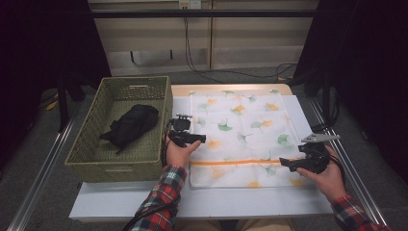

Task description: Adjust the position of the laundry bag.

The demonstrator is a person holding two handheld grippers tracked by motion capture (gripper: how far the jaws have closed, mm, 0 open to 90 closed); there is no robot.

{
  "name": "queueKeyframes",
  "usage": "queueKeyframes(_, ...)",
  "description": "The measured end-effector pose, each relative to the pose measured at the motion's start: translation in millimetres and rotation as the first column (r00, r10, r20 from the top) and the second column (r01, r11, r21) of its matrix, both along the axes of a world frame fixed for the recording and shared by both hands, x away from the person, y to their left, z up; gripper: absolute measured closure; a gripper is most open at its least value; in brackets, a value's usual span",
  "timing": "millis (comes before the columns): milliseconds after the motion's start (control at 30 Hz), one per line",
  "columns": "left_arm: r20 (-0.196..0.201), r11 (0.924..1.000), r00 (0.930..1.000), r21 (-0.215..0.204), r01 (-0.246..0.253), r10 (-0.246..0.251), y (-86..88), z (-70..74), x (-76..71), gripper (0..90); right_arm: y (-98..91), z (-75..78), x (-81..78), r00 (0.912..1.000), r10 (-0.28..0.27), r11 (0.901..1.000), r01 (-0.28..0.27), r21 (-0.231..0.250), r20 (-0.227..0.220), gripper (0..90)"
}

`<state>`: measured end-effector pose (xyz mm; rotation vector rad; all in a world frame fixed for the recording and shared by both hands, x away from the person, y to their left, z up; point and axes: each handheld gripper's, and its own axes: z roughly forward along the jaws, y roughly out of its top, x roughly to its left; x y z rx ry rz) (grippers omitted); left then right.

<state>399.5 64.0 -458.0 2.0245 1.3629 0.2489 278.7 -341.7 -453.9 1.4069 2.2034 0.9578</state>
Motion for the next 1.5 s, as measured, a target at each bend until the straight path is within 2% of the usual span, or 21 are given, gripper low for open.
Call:
queueKeyframes(33, 0.004, 0.9996, 0.9997, 0.012, -0.024, 0.024, -0.7, 0.1, 1.1, 18.2, 0.0, 0.0, 0.0, 1.0000, 0.000, 1.0000, 0.000, 0.000, 0.000, 4.2)
queueKeyframes(67, 0.004, 0.9991, 0.9992, 0.014, -0.040, 0.040, -0.5, 0.0, 2.6, 27.2, 0.8, -0.5, -0.8, 1.0000, -0.004, 1.0000, 0.004, 0.003, -0.009, 4.2)
queueKeyframes(133, 0.012, 0.9973, 0.9974, 0.018, -0.071, 0.071, -0.2, -1.2, 5.1, 33.6, 0.1, -1.5, -0.2, 1.0000, 0.003, 1.0000, -0.003, 0.003, -0.007, 4.2)
queueKeyframes(167, 0.013, 0.9968, 0.9975, 0.039, -0.070, 0.070, 0.2, -1.9, 6.8, 38.6, -0.1, -1.5, -0.1, 1.0000, 0.003, 1.0000, -0.003, 0.004, -0.008, 4.2)
queueKeyframes(200, 0.018, 0.9959, 0.9965, 0.039, -0.082, 0.081, 0.6, -2.8, 8.3, 38.6, -0.1, -1.5, -0.1, 1.0000, 0.003, 1.0000, -0.003, 0.004, -0.008, 4.2)
queueKeyframes(233, 0.029, 0.9945, 0.9951, 0.041, -0.096, 0.095, 1.7, -3.7, 11.4, 44.4, -0.7, -0.6, -0.3, 1.0000, -0.003, 0.9999, 0.003, 0.010, -0.008, 4.1)
queueKeyframes(333, 0.021, 0.9938, 0.9942, 0.033, -0.106, 0.106, 1.8, -5.6, 14.7, 49.4, -1.4, -0.3, 0.3, 1.0000, -0.002, 0.9999, 0.002, 0.010, -0.002, 4.2)
queueKeyframes(367, 0.008, 0.9915, 0.9918, 0.023, -0.128, 0.128, 1.6, -7.0, 17.1, 51.3, -1.3, -0.5, 0.4, 1.0000, -0.004, 0.9999, 0.004, 0.009, -0.004, 4.2)
queueKeyframes(500, -0.014, 0.9916, 0.9915, 0.003, -0.130, 0.130, 0.7, -10.0, 19.5, 55.7, -1.3, -2.0, 1.1, 1.0000, 0.006, 1.0000, -0.006, 0.004, -0.005, 4.2)
queueKeyframes(567, -0.039, 0.9924, 0.9916, 0.000, -0.123, 0.123, 1.2, -11.6, 21.2, 58.7, -1.3, -1.7, 0.5, 0.9999, -0.004, 1.0000, 0.004, 0.002, -0.011, 4.2)
queueKeyframes(633, -0.039, 0.9920, 0.9912, 0.001, -0.126, 0.126, 0.8, -11.5, 21.8, 65.1, -1.7, -1.8, 0.5, 0.9999, -0.001, 1.0000, 0.001, 0.002, -0.011, 4.2)
queueKeyframes(667, -0.048, 0.9909, 0.9899, -0.012, -0.134, 0.133, 0.5, -11.6, 22.4, 65.1, -1.7, -1.8, 0.5, 0.9999, -0.001, 1.0000, 0.001, 0.002, -0.011, 4.2)
queueKeyframes(733, -0.065, 0.9906, 0.9885, 0.014, -0.136, 0.136, -0.2, -10.1, 23.7, 70.7, -1.5, -1.7, 0.1, 0.9999, -0.008, 1.0000, 0.008, 0.004, -0.015, 4.2)
queueKeyframes(767, -0.074, 0.9901, 0.9873, 0.018, -0.140, 0.140, -0.9, -9.2, 24.3, 79.1, -1.5, -1.6, 0.2, 0.9998, -0.007, 1.0000, 0.007, 0.003, -0.017, 4.1)
queueKeyframes(833, -0.090, 0.9897, 0.9855, 0.008, -0.143, 0.143, -0.7, -6.4, 25.7, 87.7, -1.8, -1.6, 0.6, 0.9999, -0.002, 1.0000, 0.002, 0.003, -0.010, 4.1)
queueKeyframes(900, -0.107, 0.9910, 0.9852, 0.001, -0.134, 0.133, -1.6, -3.4, 27.1, 88.7, -1.8, -1.5, 0.5, 1.0000, -0.004, 1.0000, 0.004, 0.003, -0.008, 4.1)
queueKeyframes(1000, -0.108, 0.9898, 0.9839, 0.003, -0.143, 0.142, -1.5, 3.4, 29.6, 89.4, -1.9, -1.5, 0.5, 1.0000, -0.002, 1.0000, 0.002, 0.004, -0.009, 4.1)
queueKeyframes(1133, -0.092, 0.9895, 0.9852, 0.012, -0.144, 0.144, -1.9, 17.1, 31.8, 89.6, -2.1, -1.1, 0.1, 0.9999, -0.009, 0.9999, 0.009, 0.006, -0.013, 4.1)
queueKeyframes(1267, -0.071, 0.9852, 0.9827, 0.023, -0.170, 0.171, -0.3, 31.8, 34.4, 89.6, -2.3, -0.4, 0.6, 1.0000, 0.002, 1.0000, -0.002, 0.007, -0.006, 3.8)
queueKeyframes(1467, -0.055, 0.9824, 0.9812, 0.039, -0.183, 0.185, 3.9, 43.1, 34.6, 89.6, -2.7, -0.5, 0.1, 0.9999, -0.004, 1.0000, 0.004, 0.005, -0.012, 3.8)
queueKeyframes(1500, -0.054, 0.9799, 0.9786, 0.031, -0.197, 0.199, 4.7, 44.0, 34.6, 89.6, -2.7, -0.5, 0.1, 0.9999, -0.006, 1.0000, 0.006, 0.004, -0.012, 3.8)
